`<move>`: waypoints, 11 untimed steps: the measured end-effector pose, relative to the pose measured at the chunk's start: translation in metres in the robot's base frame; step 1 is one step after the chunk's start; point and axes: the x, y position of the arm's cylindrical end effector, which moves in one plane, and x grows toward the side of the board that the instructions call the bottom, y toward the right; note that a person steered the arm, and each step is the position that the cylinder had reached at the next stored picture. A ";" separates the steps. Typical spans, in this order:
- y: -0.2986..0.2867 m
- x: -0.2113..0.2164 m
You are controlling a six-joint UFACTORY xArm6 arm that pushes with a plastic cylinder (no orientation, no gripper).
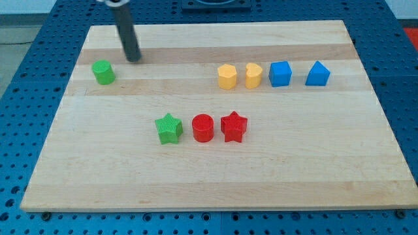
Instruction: Move the green circle diagonal to the green star
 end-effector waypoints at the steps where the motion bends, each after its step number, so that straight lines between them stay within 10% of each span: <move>1: -0.030 0.011; 11: 0.027 0.090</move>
